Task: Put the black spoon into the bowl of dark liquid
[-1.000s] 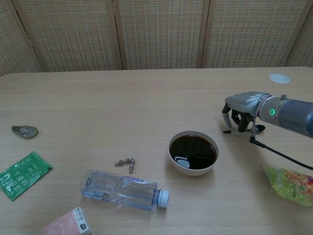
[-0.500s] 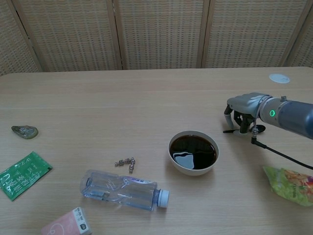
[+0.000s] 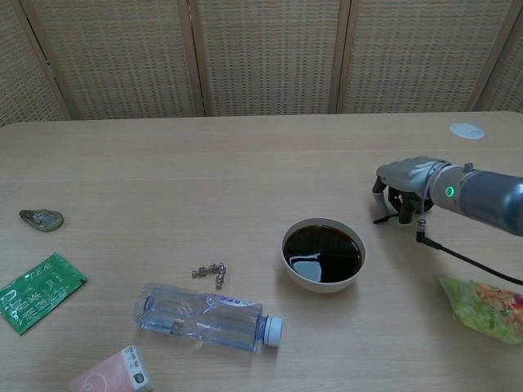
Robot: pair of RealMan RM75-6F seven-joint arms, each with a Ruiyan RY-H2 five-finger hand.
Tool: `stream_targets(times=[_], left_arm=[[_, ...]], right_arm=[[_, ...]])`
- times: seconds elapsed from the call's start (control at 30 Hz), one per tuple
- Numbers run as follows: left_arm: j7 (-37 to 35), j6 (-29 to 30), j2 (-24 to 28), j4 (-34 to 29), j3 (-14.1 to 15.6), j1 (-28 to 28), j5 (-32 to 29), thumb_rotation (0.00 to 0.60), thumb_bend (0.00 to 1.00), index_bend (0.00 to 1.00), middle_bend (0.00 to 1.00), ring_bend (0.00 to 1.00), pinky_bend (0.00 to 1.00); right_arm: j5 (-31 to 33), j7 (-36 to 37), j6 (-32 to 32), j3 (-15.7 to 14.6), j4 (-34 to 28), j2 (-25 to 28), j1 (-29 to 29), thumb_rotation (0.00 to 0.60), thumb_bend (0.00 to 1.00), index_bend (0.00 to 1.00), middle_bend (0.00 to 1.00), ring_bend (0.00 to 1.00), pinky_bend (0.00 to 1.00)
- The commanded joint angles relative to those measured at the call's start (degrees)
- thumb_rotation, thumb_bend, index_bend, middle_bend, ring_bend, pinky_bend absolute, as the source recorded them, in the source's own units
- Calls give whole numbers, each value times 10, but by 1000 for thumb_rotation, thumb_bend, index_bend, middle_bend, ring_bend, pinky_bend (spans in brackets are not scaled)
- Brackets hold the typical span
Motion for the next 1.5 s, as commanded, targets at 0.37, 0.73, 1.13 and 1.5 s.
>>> stream_targets(times=[0.37, 0.73, 1.13, 1.5], left_arm=[[-5, 2, -1, 6, 1, 2, -1, 600, 369, 0, 0, 0, 0], [-9, 4, -3, 9, 1, 2, 1, 600, 369, 0, 0, 0, 0], [-12, 7, -2, 11, 0, 4, 2, 600, 369, 0, 0, 0, 0], [-9, 9, 0, 6, 0, 2, 6, 600, 369, 0, 0, 0, 0]], right_arm=[[0, 0, -4, 1, 0, -3, 1, 600, 552, 646, 832, 848, 1000], [-17, 25, 1, 7, -60, 34, -6, 600, 605, 675, 844, 863, 1000], [-19, 100, -1, 37, -173, 109, -22, 600, 633, 692, 851, 873, 1000], [-13, 228, -60, 77, -324, 223, -44, 600, 643, 706, 858, 879, 1000]])
